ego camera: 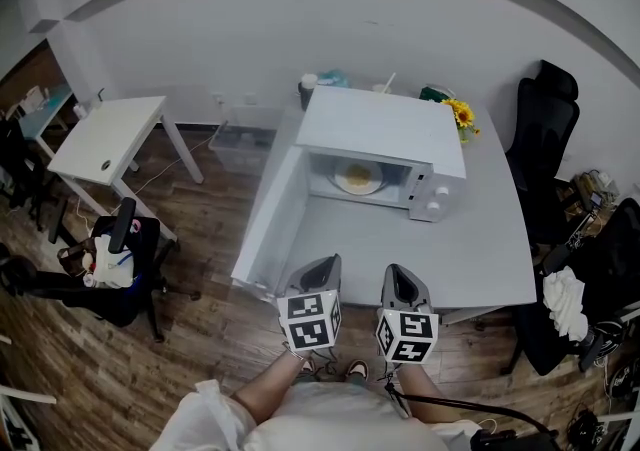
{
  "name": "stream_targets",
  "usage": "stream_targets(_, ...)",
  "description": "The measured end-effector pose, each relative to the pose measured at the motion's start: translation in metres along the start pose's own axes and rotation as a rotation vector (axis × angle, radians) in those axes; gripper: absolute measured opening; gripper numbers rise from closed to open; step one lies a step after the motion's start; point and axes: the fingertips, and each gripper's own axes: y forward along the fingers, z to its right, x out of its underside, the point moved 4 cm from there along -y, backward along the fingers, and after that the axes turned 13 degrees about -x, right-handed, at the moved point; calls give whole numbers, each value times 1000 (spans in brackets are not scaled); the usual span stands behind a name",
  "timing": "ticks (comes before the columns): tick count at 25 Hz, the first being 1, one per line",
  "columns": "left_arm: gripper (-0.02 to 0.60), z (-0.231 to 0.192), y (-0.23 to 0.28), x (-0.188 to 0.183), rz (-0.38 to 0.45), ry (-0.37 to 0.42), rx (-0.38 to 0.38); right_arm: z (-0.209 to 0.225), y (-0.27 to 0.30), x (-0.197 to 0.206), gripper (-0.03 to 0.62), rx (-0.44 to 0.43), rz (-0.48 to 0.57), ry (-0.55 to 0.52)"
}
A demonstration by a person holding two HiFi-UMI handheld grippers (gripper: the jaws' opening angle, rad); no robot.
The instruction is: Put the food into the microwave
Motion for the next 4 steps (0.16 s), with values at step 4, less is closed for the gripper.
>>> stream_targets(4,295,1,-1,-1,-1,-1,1,1,-2,0,17,7,2,3)
